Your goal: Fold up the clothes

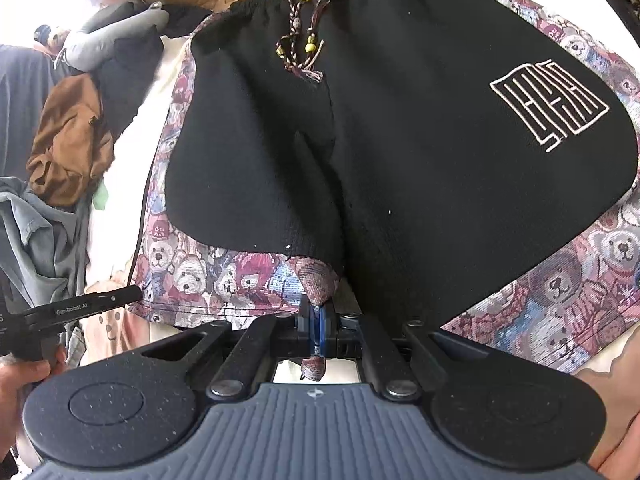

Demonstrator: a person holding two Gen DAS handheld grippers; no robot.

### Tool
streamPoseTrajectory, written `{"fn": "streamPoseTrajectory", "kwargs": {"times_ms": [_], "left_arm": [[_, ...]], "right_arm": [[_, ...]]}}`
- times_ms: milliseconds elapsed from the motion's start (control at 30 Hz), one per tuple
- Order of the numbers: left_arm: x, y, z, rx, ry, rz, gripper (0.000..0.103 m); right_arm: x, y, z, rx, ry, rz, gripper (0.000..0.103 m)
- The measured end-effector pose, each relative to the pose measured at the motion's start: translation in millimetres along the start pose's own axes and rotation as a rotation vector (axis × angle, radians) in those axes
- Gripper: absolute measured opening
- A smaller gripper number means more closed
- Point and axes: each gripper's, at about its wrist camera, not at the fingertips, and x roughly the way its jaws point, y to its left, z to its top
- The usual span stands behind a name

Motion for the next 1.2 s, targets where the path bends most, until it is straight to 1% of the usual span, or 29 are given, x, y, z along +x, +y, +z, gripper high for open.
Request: {"fn": "streamPoseTrajectory", "kwargs": {"times_ms": [33, 100, 233, 367, 433, 533, 733, 800, 833, 1000, 1067, 1167, 1200], "left_arm": [[0.3, -0.7, -1.1, 0.006, 0.0, 0.002, 0.029], [0.9, -2.2, -3.3, 0.017, 0.001, 0.005, 0.028], [0.7, -6.9, -6.5, 0.055, 0.003, 0.024, 0.029], [-6.5, -12.2, -7.0, 0.092, -0.025, 0.064, 0.032], [-9.3, -16.0, -7.3, 0.11, -0.034, 0.064, 0.034], [-5.3, -20.4, -9.1, 0.134, -0.022, 0.064, 0.033], [5.1, -22.3, -9.1, 0.122, -0.01, 0.072, 0.033], [7.7, -24.0, -10.0, 0.123, -0.007, 0.072, 0.029], [8.6, -23.5, -9.7, 0.116, -0.004, 0.071, 0.028], [10.3, -16.5, -7.9, 0.06, -0.002, 0.064, 0.028], [11.2, -14.3, -8.4, 0.052, -0.003, 0.065, 0.028], [12.3, -11.7, -9.1, 0.045, -0.007, 0.072, 0.022], [12.3, -11.0, -9.2, 0.044, -0.008, 0.074, 0.018]], "right_arm": [[0.5, 0.1, -0.4, 0.001, 0.001, 0.0, 0.0], [1.1, 0.6, -1.0, 0.003, 0.001, 0.001, 0.0], [1.3, 3.6, -0.7, -0.007, 0.0, 0.007, 0.0], [1.7, 4.0, -2.0, -0.01, 0.001, 0.011, 0.0], [2.6, 3.5, -2.6, -0.008, 0.002, 0.013, 0.0], [3.7, 2.8, -3.6, -0.007, 0.005, 0.016, 0.0], [4.3, 3.1, -4.1, -0.008, 0.006, 0.017, 0.0], [4.7, 2.8, -4.5, -0.007, 0.006, 0.018, 0.0], [5.1, 2.7, -4.8, -0.006, 0.006, 0.018, 0.0], [6.9, 1.4, -4.8, 0.001, 0.008, 0.019, 0.0], [7.7, 1.7, -4.6, 0.0, 0.009, 0.019, 0.0], [8.6, 1.7, -4.9, 0.001, 0.011, 0.021, 0.0], [8.6, 2.0, -4.8, 0.0, 0.011, 0.023, 0.0]]}}
